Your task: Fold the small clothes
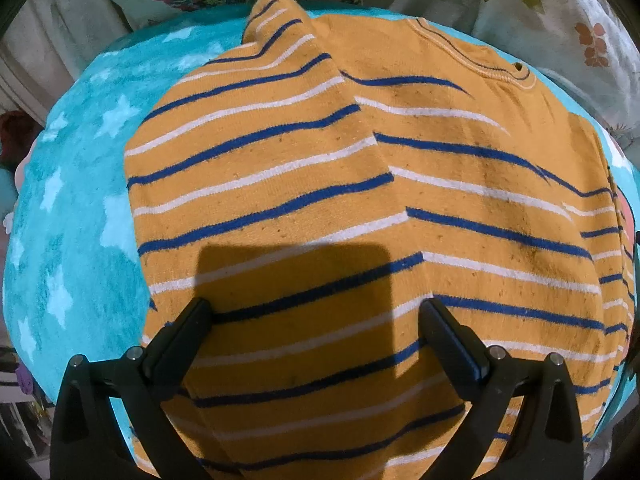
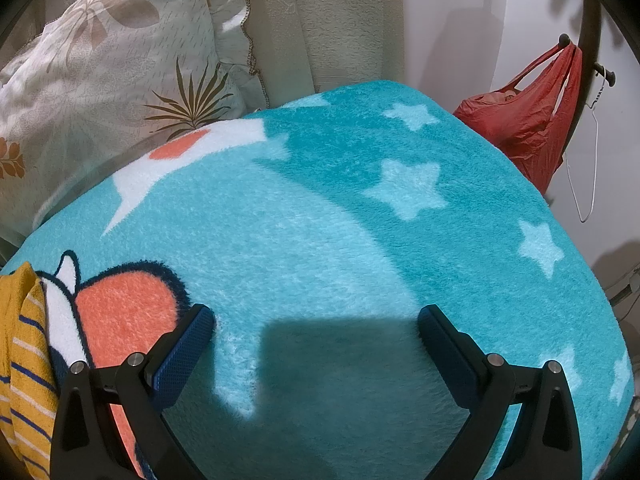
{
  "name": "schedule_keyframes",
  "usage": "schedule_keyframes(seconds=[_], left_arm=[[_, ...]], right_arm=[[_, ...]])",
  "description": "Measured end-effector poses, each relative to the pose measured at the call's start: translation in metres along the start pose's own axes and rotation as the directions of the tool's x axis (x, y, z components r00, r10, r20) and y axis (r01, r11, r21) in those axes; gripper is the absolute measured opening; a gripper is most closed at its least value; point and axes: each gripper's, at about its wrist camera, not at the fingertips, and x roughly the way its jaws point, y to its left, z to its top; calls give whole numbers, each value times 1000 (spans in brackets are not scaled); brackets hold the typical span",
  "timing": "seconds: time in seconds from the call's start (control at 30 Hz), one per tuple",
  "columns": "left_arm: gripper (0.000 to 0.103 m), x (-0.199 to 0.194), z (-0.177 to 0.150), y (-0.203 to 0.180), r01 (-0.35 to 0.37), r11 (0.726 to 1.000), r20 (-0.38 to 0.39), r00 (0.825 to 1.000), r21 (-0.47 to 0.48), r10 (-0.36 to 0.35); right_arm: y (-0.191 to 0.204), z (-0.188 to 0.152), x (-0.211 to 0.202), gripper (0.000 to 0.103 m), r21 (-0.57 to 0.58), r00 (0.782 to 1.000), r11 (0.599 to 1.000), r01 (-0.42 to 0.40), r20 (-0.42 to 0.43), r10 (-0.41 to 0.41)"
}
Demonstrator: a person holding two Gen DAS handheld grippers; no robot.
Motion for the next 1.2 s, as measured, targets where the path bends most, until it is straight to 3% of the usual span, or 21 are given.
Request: schedule_keyframes(seconds=[0.2, 0.37, 0.5, 0.6, 0.73, 0.83, 0.9, 0.97, 1.03, 1.2], left_arm=[[103, 0, 2, 3, 7, 999, 5, 1000, 38, -7], [103, -4, 7, 10, 11, 999, -7, 1000, 31, -10], [103, -18, 10, 20, 16, 1000, 34, 999, -6, -16], [103, -39, 4, 36, 42, 999, 90, 995, -24, -40], [103, -53, -1, 52, 44, 998, 116, 993, -52, -37], [103, -58, -16, 64, 35, 997, 109, 994, -66, -28], [98, -60, -28, 64, 53, 996, 103, 994, -74, -46], [80, -60, -35, 61, 91, 993, 85, 993, -78, -84], [73, -57, -41, 51, 134, 989, 72, 989, -59, -130], [73, -46, -57, 18, 171, 985, 44, 984, 35, -173]], right_arm=[[0, 0, 1, 103, -7, 1000, 1000, -3, -9, 3], [-1, 6, 4, 103, -19, 997, 1000, -7, -75, 6], [-1, 13, 0, 102, 16, 982, 1000, 13, -191, -9], [8, 11, -28, 96, -17, 989, 999, 32, -143, -34], [28, -8, -85, 96, -13, 993, 995, -95, -78, 93], [47, -28, -112, 96, -6, 958, 964, -265, -116, 263], [65, -43, -126, 96, -27, 933, 941, -338, -144, 331], [86, -63, -144, 94, -74, 915, 920, -385, -159, 371], [107, -80, -153, 94, -109, 909, 910, -400, -174, 379], [126, -107, -154, 94, -100, 874, 890, -446, -263, 409]])
